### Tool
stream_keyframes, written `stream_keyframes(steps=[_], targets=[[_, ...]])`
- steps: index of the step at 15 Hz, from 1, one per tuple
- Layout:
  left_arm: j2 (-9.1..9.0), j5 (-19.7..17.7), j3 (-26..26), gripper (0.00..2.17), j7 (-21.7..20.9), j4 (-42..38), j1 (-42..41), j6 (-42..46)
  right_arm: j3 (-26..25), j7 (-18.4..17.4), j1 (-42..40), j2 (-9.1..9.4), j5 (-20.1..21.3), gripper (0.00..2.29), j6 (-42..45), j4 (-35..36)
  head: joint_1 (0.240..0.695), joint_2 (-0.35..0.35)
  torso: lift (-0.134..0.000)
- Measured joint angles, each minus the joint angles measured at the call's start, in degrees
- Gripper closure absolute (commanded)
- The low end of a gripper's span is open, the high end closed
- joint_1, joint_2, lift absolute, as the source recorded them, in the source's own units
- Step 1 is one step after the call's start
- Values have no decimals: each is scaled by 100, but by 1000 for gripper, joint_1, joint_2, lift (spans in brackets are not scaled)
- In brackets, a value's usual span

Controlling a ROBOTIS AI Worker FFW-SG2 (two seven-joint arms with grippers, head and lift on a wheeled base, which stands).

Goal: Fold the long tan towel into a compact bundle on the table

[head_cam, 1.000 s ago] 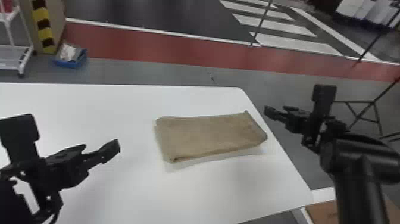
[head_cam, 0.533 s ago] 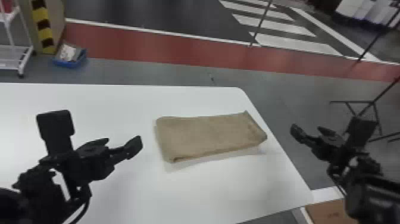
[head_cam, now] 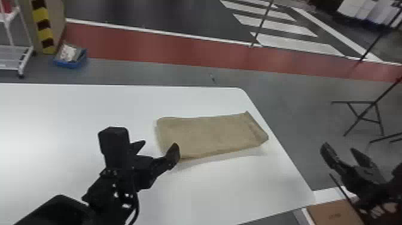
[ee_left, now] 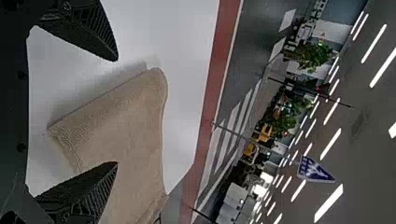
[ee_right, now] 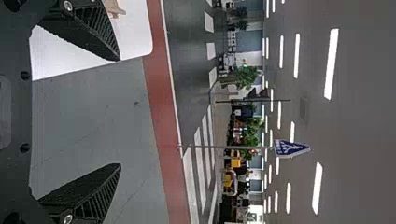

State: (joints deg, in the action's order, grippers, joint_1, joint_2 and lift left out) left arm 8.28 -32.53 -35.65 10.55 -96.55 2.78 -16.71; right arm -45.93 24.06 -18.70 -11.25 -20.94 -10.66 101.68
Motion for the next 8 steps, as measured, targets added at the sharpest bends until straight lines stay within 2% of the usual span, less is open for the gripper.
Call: stream_keyframes(steps=[4,8], targets=[[-362,526,-755,218,474,634,230,560,-102,54,-140,19,-148,83,81,34,695,-350,-125],[-651,877,-1013,218,675,1172,338,906,-111,117,-158,25,-163,83,183,-75,695,-350,-125]])
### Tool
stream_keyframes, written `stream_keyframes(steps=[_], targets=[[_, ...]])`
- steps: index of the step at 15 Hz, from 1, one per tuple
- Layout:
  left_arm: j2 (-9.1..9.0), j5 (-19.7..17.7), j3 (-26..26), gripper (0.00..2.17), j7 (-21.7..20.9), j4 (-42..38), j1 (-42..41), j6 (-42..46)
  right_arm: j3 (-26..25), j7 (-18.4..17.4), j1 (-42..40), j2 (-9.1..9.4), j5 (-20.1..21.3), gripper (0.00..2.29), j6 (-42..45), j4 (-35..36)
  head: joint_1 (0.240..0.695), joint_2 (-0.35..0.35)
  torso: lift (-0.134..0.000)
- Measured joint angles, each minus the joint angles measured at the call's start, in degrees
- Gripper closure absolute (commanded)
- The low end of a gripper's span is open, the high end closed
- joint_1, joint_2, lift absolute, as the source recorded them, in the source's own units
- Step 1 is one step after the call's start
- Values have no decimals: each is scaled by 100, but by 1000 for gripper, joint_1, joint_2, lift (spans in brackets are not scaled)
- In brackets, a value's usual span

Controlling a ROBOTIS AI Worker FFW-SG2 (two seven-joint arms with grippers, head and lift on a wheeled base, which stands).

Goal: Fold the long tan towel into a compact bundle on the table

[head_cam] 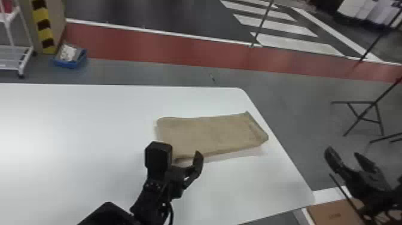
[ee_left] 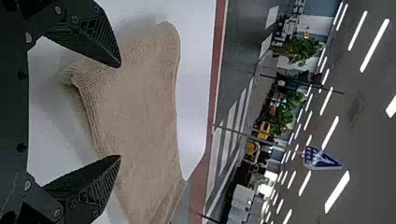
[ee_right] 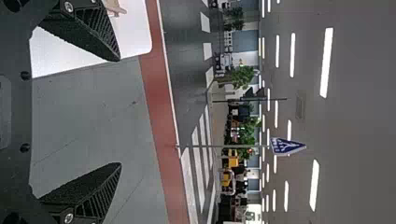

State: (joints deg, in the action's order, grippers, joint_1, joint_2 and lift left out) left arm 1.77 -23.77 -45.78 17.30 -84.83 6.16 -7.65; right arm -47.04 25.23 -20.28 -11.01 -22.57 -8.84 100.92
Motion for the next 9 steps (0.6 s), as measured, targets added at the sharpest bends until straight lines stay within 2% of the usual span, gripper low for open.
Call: stream_keyframes(steps=[2,5,9], targets=[[-69,169,-52,221,179,172,54,192,-12,0,-2,-13,-1,83,80,-64,695,-350,-125],[-130,215,-67,340,383,368,165,267,-16,0,-25,-23,2,83,190,-113,695,-350,-125],[-175,342,-80,340,431,576,254,212,6,10,-75,-18,4,83,261,-122,695,-350,-125]])
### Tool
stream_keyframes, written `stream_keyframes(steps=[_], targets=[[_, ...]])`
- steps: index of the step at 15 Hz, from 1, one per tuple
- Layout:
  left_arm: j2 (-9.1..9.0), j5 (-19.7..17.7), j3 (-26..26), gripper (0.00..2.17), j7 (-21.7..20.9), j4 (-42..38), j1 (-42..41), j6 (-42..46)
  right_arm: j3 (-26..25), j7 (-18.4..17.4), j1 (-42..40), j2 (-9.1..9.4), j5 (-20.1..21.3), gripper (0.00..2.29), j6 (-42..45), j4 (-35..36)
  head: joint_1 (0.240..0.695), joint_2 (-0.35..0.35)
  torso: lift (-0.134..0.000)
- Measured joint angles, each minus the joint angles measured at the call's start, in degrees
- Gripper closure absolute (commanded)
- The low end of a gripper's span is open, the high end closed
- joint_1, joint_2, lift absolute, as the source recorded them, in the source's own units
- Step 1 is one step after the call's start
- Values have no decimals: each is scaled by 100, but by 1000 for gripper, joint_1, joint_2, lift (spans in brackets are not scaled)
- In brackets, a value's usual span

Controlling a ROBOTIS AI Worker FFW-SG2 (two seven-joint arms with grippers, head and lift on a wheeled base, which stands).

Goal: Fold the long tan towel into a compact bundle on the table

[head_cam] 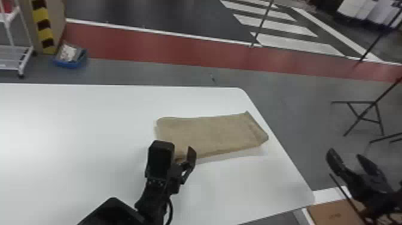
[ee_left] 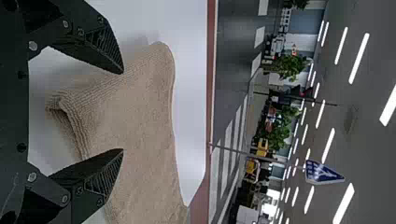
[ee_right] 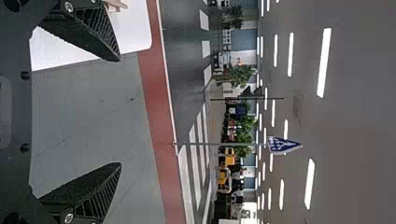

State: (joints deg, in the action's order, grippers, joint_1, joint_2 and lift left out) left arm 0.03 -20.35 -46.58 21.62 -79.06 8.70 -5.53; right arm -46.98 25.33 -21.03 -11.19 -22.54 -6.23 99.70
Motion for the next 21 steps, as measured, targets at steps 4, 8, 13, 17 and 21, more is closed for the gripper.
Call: stream_keyframes(steps=[4,8,13,17,21], targets=[[-3,238,-8,363,20,34,8,-139,23,7,-15,13,-5,83,7,34,695,-350,-125],[-3,282,42,637,84,40,9,-472,48,7,-43,21,-5,83,21,54,695,-350,-125],[29,262,68,734,177,-9,-26,-774,50,54,-50,21,-92,83,59,66,695,-350,-125],[60,264,83,1241,228,-130,-79,-723,45,60,-53,21,-135,83,76,76,695,-350,-125],[113,283,261,1436,273,-376,-96,-683,40,65,-95,30,-163,83,110,93,695,-350,-125]])
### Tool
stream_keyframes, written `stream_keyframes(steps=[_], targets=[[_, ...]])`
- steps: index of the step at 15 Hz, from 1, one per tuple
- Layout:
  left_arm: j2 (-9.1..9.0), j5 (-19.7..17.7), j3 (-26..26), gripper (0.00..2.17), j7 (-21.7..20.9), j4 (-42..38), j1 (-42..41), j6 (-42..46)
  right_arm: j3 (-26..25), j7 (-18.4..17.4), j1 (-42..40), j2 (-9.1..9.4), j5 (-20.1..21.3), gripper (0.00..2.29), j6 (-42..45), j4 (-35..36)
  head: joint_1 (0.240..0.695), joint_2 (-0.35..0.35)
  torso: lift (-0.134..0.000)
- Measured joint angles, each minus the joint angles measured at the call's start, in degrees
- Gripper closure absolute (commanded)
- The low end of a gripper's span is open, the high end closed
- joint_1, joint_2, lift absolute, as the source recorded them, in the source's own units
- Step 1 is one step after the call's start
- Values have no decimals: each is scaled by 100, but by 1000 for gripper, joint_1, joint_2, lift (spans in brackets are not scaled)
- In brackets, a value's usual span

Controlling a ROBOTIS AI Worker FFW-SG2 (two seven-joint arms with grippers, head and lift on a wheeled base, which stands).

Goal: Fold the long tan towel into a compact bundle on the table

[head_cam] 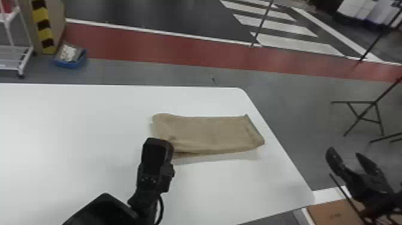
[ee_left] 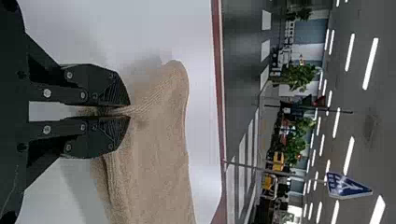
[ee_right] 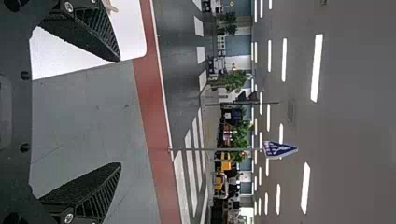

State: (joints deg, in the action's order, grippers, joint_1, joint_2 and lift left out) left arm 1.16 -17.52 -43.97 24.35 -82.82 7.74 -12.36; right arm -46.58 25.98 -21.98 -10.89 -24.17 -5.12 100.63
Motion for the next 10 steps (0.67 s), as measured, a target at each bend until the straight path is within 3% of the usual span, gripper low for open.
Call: stream_keyframes(steps=[4,8,10], targets=[[232,-25,436,1436,-47,-326,-49,-170,25,-7,-43,1,-67,83,55,22,695,-350,-125],[714,-77,734,1436,-13,-530,-127,-175,139,-32,-37,16,-61,83,33,109,695,-350,-125],[855,-70,1061,1436,-79,-675,-357,-169,243,-33,-18,67,-32,83,39,135,695,-350,-125]])
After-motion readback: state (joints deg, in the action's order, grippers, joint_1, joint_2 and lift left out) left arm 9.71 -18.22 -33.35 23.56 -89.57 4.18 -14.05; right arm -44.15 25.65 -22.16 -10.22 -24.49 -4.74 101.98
